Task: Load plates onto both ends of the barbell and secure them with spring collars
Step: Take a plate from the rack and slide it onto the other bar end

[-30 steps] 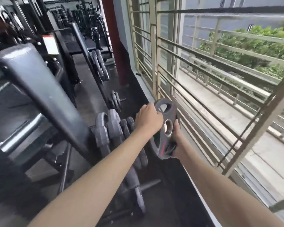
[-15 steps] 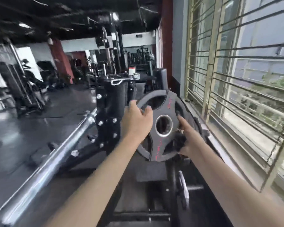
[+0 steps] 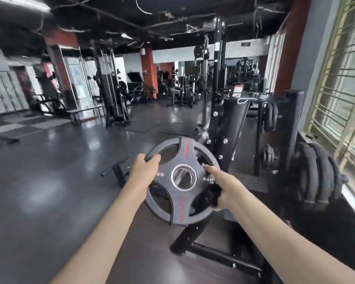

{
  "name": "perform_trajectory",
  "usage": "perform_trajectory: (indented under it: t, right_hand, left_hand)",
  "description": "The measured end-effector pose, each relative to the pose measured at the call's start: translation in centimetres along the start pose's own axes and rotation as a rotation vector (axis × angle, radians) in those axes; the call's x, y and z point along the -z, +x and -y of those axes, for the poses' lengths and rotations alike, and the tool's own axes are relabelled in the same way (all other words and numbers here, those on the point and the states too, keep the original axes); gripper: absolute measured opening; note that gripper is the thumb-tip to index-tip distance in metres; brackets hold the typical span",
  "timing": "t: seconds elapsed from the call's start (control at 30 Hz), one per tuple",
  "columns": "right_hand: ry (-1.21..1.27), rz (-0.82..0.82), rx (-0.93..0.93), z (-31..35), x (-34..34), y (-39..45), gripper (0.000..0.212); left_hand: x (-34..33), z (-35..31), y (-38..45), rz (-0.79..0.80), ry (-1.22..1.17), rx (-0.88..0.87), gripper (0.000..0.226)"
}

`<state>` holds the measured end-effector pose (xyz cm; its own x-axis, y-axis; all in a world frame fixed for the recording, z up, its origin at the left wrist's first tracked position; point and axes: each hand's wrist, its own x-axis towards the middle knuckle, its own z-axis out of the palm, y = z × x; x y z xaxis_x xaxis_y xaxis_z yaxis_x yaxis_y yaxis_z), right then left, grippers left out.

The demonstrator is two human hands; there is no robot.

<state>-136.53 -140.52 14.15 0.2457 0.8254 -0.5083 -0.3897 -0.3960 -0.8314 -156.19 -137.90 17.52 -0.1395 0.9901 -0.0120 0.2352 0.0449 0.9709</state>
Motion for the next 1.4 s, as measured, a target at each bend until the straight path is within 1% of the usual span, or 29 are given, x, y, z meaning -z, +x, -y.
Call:
perform_trajectory:
  t: [0.07,0.17,0.23,0.3,0.33,0.43,0.53,0.6,0.67,0.7,0.77,0.8,0.83,0.87,0.93,1.03,1.1,1.2,1.27,1.33,1.4]
  right_hand:
    - [-0.01,0.004,0.025,-1.0,-1.4,-0.1,0.038]
    - [-0.029,0.0,0.095,-2.1,-2.9,0.0,0.041]
    - [-0.029,-0.017,0.141,-2.3,-3.3,0.0,0.044]
    - [-0.039,-0.03,0.173,-2.6,-3.2,-0.2,0.055]
    - [-0.048,-0.031,0.199,-2.9,-3.2,-0.4,0.062]
    - [-0.074,-0.047,0.315,-4.3,-3.4,-0.9,0.075]
    - [-0.1,-0.068,0.4,-5.3,-3.3,-1.4,0.074]
    - [-0.114,-0.083,0.443,-5.7,-3.2,-1.5,0.073]
    - [-0.127,-0.118,0.492,-6.0,-3.3,-1.2,0.068]
    - [-0.127,-0.139,0.512,-6.1,-3.4,-0.8,0.065]
    - [-0.12,-0.153,0.524,-5.7,-3.2,0.3,0.06]
    - [-0.113,-0.141,0.508,-5.3,-3.1,0.9,0.059]
    - [-0.114,-0.126,0.483,-4.9,-2.8,1.7,0.06]
    - [-0.125,-0.113,0.458,-4.5,-2.5,2.4,0.06]
    - [-0.153,-0.104,0.421,-3.9,-2.0,3.9,0.062]
    - [-0.133,-0.091,0.38,-2.5,-1.6,6.5,0.063]
    - [-0.114,-0.07,0.373,-1.2,-1.3,8.3,0.061]
    - [-0.126,-0.056,0.414,0.8,-0.8,11.5,0.058]
    - [-0.124,-0.042,0.43,2.2,-0.5,13.6,0.052]
    - [-0.129,-0.014,0.432,3.7,-0.2,15.8,0.045]
    - [-0.15,-0.012,0.436,5.2,0.1,17.9,0.047]
  left_hand:
    - [1.6,1.8,0.7,-0.06,-0.009,0.051,0.036]
    - [2.9,3.5,1.6,-0.101,-0.052,0.157,0.036]
    - [2.8,3.5,1.6,-0.061,-0.085,0.255,0.051]
    - [2.2,3.4,1.6,-0.007,-0.115,0.365,0.085]
    - [1.9,3.4,1.9,0.007,-0.154,0.417,0.096]
    - [1.4,3.6,2.6,0.044,-0.272,0.546,0.111]
    - [1.3,4.4,3.3,0.123,-0.311,0.561,0.12]
    - [1.1,4.9,3.9,0.132,-0.344,0.526,0.118]
    - [0.9,5.2,4.4,0.124,-0.39,0.504,0.107]
    - [0.7,5.3,4.7,0.139,-0.413,0.489,0.098]
    - [0.2,4.6,5.3,0.198,-0.422,0.453,0.071]
    - [-0.1,4.2,5.7,0.214,-0.41,0.442,0.063]
    - [-0.5,3.9,6.4,0.228,-0.396,0.434,0.06]
    - [-1.0,3.4,6.9,0.248,-0.379,0.419,0.063]
    - [-2.2,2.7,8.4,0.27,-0.35,0.406,0.077]
    - [-4.1,1.7,10.7,0.229,-0.319,0.39,0.089]
    - [-5.5,1.4,12.6,0.238,-0.308,0.384,0.097]
    - [-7.6,1.1,15.7,0.237,-0.312,0.36,0.101]
    - [-9.2,1.0,17.8,0.223,-0.296,0.348,0.102]
    - [-10.8,0.6,19.8,0.211,-0.284,0.34,0.098]
    - [-12.4,0.0,21.7,0.219,-0.278,0.335,0.093]
